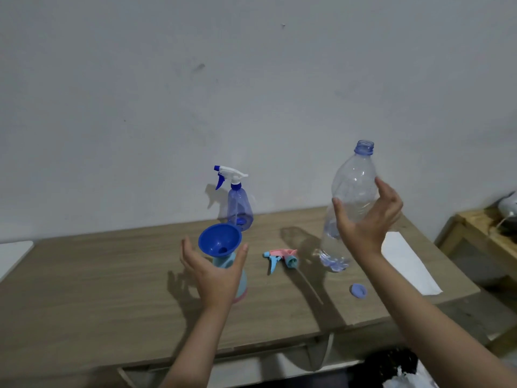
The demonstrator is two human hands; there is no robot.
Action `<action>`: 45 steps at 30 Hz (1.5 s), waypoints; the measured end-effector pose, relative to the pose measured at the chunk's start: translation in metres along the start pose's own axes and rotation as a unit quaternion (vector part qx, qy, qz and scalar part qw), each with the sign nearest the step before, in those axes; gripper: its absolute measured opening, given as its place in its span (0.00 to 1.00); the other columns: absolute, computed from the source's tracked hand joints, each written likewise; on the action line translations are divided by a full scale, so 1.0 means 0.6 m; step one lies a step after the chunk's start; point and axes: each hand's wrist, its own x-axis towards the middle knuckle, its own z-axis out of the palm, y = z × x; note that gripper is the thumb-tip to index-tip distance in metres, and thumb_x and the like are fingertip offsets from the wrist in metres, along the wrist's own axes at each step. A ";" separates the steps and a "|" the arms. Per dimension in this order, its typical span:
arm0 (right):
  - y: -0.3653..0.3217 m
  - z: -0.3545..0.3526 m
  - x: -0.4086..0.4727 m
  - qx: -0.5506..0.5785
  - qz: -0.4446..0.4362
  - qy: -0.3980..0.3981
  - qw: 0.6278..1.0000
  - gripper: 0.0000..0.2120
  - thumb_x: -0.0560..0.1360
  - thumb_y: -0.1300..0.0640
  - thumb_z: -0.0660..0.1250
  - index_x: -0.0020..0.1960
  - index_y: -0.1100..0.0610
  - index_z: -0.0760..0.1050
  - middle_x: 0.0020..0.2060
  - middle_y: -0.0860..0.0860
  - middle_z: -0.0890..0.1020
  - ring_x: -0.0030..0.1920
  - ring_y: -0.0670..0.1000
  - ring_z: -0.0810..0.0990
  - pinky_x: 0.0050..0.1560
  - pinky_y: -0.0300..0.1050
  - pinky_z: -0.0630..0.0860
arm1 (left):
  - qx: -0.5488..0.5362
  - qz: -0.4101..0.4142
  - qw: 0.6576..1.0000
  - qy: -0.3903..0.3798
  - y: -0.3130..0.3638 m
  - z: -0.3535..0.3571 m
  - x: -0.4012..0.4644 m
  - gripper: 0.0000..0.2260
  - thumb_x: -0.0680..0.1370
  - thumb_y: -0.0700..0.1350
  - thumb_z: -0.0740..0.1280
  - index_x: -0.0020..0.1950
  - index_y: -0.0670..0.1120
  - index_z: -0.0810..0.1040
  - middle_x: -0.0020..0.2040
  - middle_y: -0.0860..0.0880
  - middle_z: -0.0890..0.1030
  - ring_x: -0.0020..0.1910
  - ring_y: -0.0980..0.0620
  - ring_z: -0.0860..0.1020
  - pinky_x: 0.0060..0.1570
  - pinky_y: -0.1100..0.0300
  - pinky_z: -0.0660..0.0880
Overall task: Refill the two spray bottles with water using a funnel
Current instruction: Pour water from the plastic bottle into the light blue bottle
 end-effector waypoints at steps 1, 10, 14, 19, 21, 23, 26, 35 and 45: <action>0.006 0.003 0.016 -0.003 0.000 -0.010 1.000 0.40 0.65 0.44 0.74 0.70 0.52 0.60 0.65 0.61 0.68 0.66 0.57 0.65 0.67 0.52 0.62 | 0.002 -0.004 1.000 -0.006 0.001 0.000 0.004 0.51 0.61 0.51 0.80 0.75 0.42 0.54 0.73 0.42 0.59 0.71 0.45 0.63 0.65 0.56 0.64; 0.033 0.024 0.059 0.051 -0.006 -0.111 0.992 0.45 0.66 0.50 0.77 0.73 0.43 0.52 0.62 0.59 0.70 0.53 0.53 0.77 0.50 0.48 0.76 | 0.056 -0.026 0.998 -0.022 0.015 -0.004 0.003 0.39 0.66 0.55 0.76 0.71 0.45 0.63 0.64 0.46 0.74 0.60 0.43 0.75 0.57 0.48 0.74; 0.023 0.034 0.060 0.064 -0.025 -0.127 0.990 0.42 0.69 0.53 0.75 0.73 0.42 0.52 0.59 0.58 0.69 0.45 0.53 0.78 0.44 0.53 0.80 | 0.055 -0.026 0.998 -0.019 0.019 -0.004 0.003 0.39 0.66 0.54 0.77 0.71 0.45 0.63 0.64 0.46 0.74 0.60 0.43 0.75 0.56 0.49 0.74; -0.008 0.033 0.066 0.092 -0.103 -0.158 0.978 0.38 0.70 0.45 0.70 0.73 0.40 0.54 0.56 0.57 0.70 0.43 0.50 0.78 0.39 0.45 0.79 | 0.056 -0.030 0.997 -0.034 0.018 -0.007 0.004 0.40 0.66 0.55 0.76 0.72 0.46 0.62 0.63 0.46 0.74 0.58 0.44 0.76 0.53 0.48 0.76; -0.033 0.029 0.075 0.110 -0.124 -0.169 0.972 0.37 0.69 0.44 0.69 0.74 0.41 0.55 0.56 0.56 0.71 0.42 0.49 0.78 0.37 0.42 0.78 | 0.047 -0.030 0.998 -0.041 0.019 -0.008 0.005 0.39 0.66 0.54 0.76 0.72 0.46 0.62 0.63 0.46 0.74 0.58 0.44 0.76 0.53 0.49 0.76; -0.065 0.024 0.081 0.124 -0.146 -0.199 0.961 0.38 0.69 0.44 0.69 0.74 0.40 0.56 0.56 0.54 0.71 0.40 0.48 0.78 0.36 0.40 0.78 | 0.033 -0.032 0.998 -0.047 0.018 -0.009 0.006 0.39 0.67 0.53 0.77 0.71 0.46 0.61 0.62 0.47 0.74 0.57 0.45 0.76 0.53 0.51 0.76; -0.110 0.019 0.079 0.110 -0.188 -0.263 0.940 0.37 0.69 0.45 0.70 0.74 0.39 0.56 0.56 0.50 0.70 0.38 0.46 0.78 0.35 0.44 0.79 | 0.000 -0.032 0.998 -0.062 0.014 -0.010 0.008 0.39 0.67 0.51 0.77 0.71 0.47 0.60 0.61 0.48 0.73 0.57 0.47 0.76 0.54 0.51 0.76; -0.178 0.008 0.016 0.070 -0.214 -0.458 0.860 0.36 0.69 0.45 0.70 0.71 0.30 0.56 0.51 0.50 0.71 0.40 0.51 0.80 0.44 0.48 0.79 | -0.045 -0.037 0.991 -0.117 0.005 -0.015 0.022 0.38 0.68 0.50 0.76 0.70 0.46 0.58 0.62 0.49 0.71 0.60 0.49 0.73 0.56 0.58 0.71; -0.186 -0.008 -0.007 -0.034 -0.247 -0.573 0.781 0.37 0.69 0.45 0.70 0.69 0.26 0.53 0.47 0.48 0.70 0.35 0.43 0.73 0.42 0.40 0.72 | -0.042 -0.022 0.984 -0.174 0.000 -0.032 0.022 0.35 0.73 0.49 0.72 0.72 0.47 0.54 0.63 0.50 0.71 0.61 0.52 0.72 0.60 0.59 0.70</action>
